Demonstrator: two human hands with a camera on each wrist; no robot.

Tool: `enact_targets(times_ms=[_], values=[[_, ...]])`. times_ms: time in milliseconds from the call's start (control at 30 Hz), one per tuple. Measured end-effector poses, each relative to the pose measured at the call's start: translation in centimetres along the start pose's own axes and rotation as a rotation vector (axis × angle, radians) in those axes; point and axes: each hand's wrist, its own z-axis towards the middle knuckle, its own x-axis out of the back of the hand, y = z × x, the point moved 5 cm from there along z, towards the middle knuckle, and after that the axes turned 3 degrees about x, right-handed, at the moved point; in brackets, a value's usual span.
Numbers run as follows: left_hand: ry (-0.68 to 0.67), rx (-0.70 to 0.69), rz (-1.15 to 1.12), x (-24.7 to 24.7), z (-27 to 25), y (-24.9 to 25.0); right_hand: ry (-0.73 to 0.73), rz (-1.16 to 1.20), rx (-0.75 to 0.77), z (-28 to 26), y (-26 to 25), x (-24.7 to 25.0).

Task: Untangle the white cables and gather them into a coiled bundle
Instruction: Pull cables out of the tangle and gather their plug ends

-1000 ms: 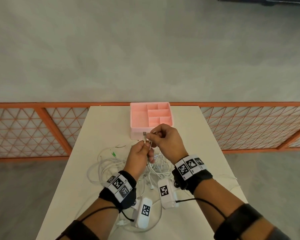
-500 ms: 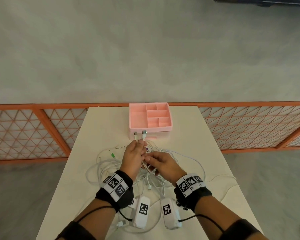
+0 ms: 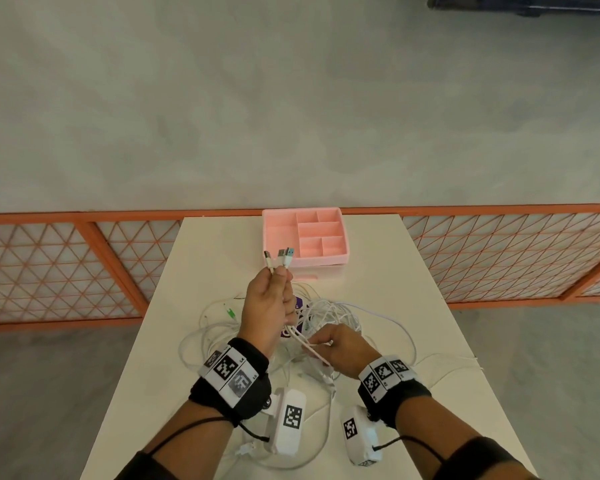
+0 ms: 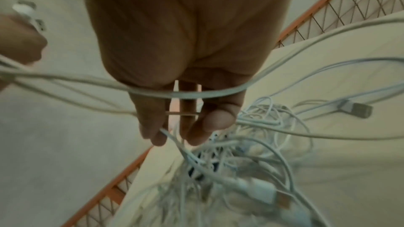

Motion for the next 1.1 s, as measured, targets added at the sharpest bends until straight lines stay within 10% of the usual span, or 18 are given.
enact_targets(times_ms=[233,700,933,1100], values=[[0.054,-0.02,-0.007,2.0,0.9,1.0,0.164,-0.024,0.087,-0.2,-3.5,5.2],[-0.169,0.07,0.016,-2.6,-1.7,-0.4,-0.141,-0.059,-0.207,-0.8,-1.5,1.6],[0.062,0.013,0.198,0.8,0.1,-2.7,0.169,0.573,0.161,-1.9,-8.1,6.7],[-0.091,0.085,0.06,0.0,-0.9,-4.3,0.162,0.739,0.371,-2.3,-11.5,8.1]])
